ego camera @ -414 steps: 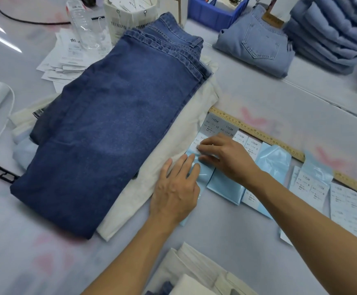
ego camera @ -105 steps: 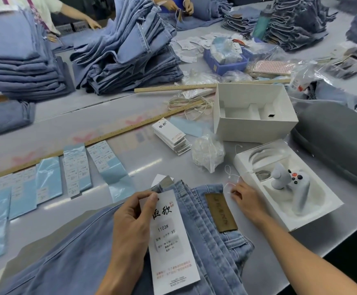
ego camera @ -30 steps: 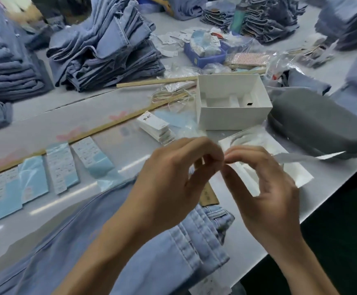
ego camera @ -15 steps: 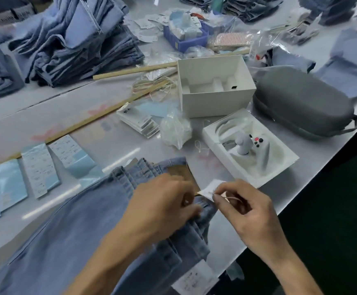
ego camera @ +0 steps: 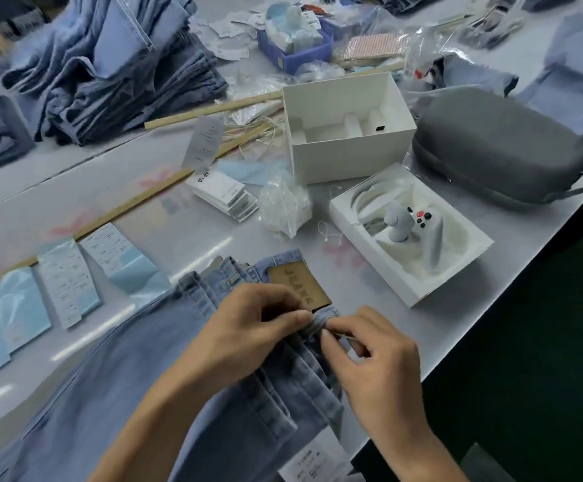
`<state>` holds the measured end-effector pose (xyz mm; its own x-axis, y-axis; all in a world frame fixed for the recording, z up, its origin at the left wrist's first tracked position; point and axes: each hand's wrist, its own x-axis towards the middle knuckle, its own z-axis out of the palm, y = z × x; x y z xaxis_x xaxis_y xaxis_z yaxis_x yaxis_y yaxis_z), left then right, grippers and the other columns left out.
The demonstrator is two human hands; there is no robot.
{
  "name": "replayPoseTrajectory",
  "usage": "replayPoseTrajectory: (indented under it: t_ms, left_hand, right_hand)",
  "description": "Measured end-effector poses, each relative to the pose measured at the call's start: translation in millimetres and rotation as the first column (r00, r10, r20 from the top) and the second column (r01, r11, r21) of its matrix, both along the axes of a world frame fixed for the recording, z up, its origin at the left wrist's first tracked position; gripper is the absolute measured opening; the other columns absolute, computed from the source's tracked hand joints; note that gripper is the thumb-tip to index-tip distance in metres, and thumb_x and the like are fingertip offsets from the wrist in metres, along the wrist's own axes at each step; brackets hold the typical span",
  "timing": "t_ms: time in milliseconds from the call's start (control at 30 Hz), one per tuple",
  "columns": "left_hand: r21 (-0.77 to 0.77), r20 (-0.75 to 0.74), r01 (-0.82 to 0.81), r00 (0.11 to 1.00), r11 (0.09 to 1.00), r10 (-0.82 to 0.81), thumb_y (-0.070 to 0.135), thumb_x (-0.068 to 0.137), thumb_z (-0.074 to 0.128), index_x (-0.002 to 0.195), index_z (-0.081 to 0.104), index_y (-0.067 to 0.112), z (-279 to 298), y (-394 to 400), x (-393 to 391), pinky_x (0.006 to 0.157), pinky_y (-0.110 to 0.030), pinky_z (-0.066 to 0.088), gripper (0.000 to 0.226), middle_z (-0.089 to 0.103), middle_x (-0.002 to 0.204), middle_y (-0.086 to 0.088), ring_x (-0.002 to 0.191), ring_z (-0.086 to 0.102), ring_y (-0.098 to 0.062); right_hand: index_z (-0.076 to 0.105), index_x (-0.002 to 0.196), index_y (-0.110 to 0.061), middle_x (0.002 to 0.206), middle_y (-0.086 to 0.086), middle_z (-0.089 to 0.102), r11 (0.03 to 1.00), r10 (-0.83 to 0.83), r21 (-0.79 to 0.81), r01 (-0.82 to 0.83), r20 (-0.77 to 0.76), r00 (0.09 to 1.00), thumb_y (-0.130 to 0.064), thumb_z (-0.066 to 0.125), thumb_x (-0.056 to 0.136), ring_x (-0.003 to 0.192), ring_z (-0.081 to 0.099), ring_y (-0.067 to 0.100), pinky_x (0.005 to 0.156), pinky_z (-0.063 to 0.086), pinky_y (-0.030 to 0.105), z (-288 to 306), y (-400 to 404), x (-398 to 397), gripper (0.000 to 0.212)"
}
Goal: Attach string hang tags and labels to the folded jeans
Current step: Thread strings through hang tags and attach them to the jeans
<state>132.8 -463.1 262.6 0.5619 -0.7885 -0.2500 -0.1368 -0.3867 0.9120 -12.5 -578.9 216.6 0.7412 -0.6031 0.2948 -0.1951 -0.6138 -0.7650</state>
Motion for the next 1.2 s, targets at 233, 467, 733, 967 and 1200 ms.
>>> replayPoseTrajectory:
  t_ms: [233,467,733,967,1200]
  left_hand:
    - [0.048,0.261,-0.041,0.965,0.998,0.028,0.005,0.086,0.077,0.095,0.082,0.029,-8.3,5.9,-3.5,0.066,-0.017,0.047,0.026,0.071,0.087,0.01,0.073,0.064,-0.007]
    - [0.017,0.325,-0.047,0.945,0.999,0.039,0.011,0.086,0.08,0.096,0.082,0.029,-8.0,6.5,-7.0,0.071,-0.018,0.053,0.021,0.076,0.089,0.019,0.084,0.07,0.0]
    - [-0.065,0.315,-0.088,0.943,0.994,0.104,0.015,0.092,0.073,0.088,0.076,0.025,-7.5,4.0,-11.5,0.064,-0.013,0.045,0.01,0.072,0.083,0.015,0.076,0.065,-0.002]
    - [-0.485,-0.344,-0.39,0.908,0.783,0.239,0.017,0.092,0.068,0.091,0.065,0.013,15.5,19.2,4.6,0.066,-0.026,0.056,0.005,0.076,0.094,-0.017,0.08,0.069,-0.024]
    - [-0.532,-0.256,-0.419,0.908,0.736,0.332,0.044,0.08,0.08,0.094,0.073,0.024,28.3,31.2,17.8,0.069,-0.023,0.054,0.025,0.074,0.084,-0.008,0.081,0.071,-0.024]
  right_hand:
    - [0.079,0.092,-0.022,0.079,-0.012,0.064,0.927,-0.069,0.374,-0.002,0.175,0.982,-0.025,0.073,0.082,0.067,0.065,0.012,0.061,0.049,0.013,-6.7,17.2,10.9,0.012]
    - [0.077,0.087,-0.03,0.083,-0.006,0.07,0.843,-0.126,0.538,0.016,0.168,0.978,-0.03,0.073,0.082,0.076,0.071,0.014,0.066,0.055,0.016,-8.3,20.4,9.8,0.007]
    - [0.078,0.093,-0.026,0.085,-0.007,0.069,0.875,-0.049,0.483,-0.026,0.142,0.989,-0.024,0.073,0.088,0.079,0.069,0.014,0.069,0.053,0.015,-1.7,15.3,3.4,0.007]
    - [0.071,0.114,-0.028,0.117,-0.012,0.068,0.939,-0.162,0.333,0.086,0.21,0.964,-0.02,0.06,0.101,0.116,0.064,0.019,0.096,0.051,0.022,8.1,-19.9,-18.5,0.018]
    - [0.073,0.112,-0.011,0.119,-0.001,0.065,0.988,-0.054,0.148,0.035,0.128,0.99,-0.014,0.067,0.09,0.119,0.059,0.012,0.096,0.048,0.013,-3.6,-13.6,-20.4,0.023]
